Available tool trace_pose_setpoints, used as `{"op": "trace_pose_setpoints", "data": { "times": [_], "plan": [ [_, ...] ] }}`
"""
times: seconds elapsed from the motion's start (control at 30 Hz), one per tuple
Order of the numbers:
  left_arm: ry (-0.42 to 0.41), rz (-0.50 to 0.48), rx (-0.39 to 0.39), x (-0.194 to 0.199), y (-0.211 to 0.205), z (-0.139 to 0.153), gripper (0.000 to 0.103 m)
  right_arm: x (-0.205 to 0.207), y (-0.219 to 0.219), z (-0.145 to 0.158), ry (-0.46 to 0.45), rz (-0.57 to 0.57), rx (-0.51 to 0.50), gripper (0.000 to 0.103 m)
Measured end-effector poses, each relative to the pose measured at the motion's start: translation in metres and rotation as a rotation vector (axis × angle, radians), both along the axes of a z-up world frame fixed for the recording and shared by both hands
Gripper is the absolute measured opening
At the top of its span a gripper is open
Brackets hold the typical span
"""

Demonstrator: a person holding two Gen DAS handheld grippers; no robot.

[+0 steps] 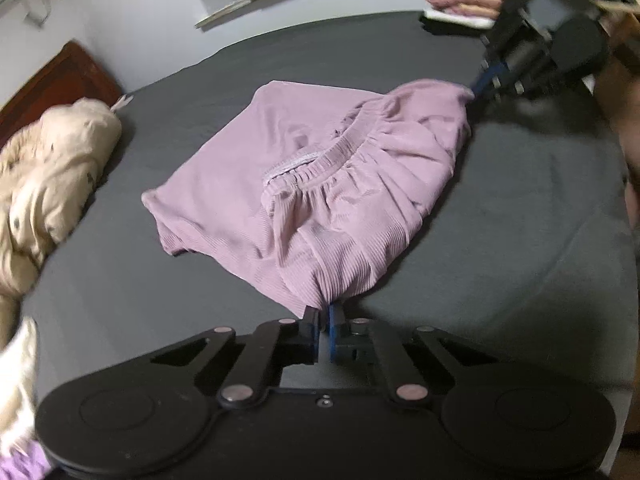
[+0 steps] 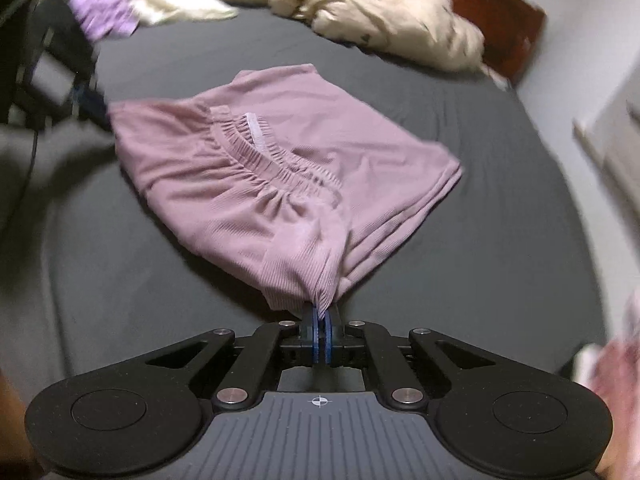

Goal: Fold clothes
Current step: 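Grasp the folded cuff end with both grippers and pull to straighten, then open the left gripper, then the right gripper, releasing the trousers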

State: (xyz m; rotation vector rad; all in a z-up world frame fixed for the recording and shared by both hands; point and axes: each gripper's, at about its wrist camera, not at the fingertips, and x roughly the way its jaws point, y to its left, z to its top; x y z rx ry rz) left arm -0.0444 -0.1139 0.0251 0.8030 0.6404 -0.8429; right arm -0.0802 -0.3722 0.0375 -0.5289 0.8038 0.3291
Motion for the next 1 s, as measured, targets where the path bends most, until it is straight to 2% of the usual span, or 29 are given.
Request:
{"op": "trace_pose_setpoints", "data": {
  "times": [0.13,0.2,0.33,0.4,0.57,0.67,0.77,0.93,1.0],
  "plan": [
    [-0.039,-0.064,0.053,-0.006,0.004,0.016,0.005,-0.009,0.004,0.007,-0.014,0.068,-0.081,0.002],
    [-0.034,-0.074,0.076,-0.004,0.006,0.015,0.005,-0.007,0.003,-0.005,0.016,0.071,-0.108,0.003],
    [0.005,-0.077,0.131,0.004,0.005,-0.002,0.004,-0.004,-0.003,-0.026,0.070,0.047,-0.093,0.003],
    [0.004,-0.082,0.157,0.003,0.005,-0.011,0.003,-0.003,-0.007,-0.026,0.071,0.035,-0.079,0.003],
    [0.043,-0.033,0.131,0.010,0.013,-0.008,0.003,0.001,-0.014,-0.021,0.105,0.017,-0.023,0.004],
    [0.033,-0.035,0.119,0.008,0.020,-0.004,0.005,-0.002,-0.018,-0.015,0.116,-0.001,0.017,0.004],
    [0.009,-0.042,0.110,0.001,0.026,0.000,0.015,-0.011,-0.015,-0.011,0.097,0.027,0.005,0.004],
    [-0.081,-0.099,0.103,-0.016,0.029,0.008,0.046,-0.026,-0.009,-0.003,0.065,0.073,-0.016,0.004],
    [-0.124,-0.142,0.107,-0.025,0.025,0.011,0.053,-0.030,-0.006,-0.001,0.061,0.088,-0.014,0.005]
  ]
}}
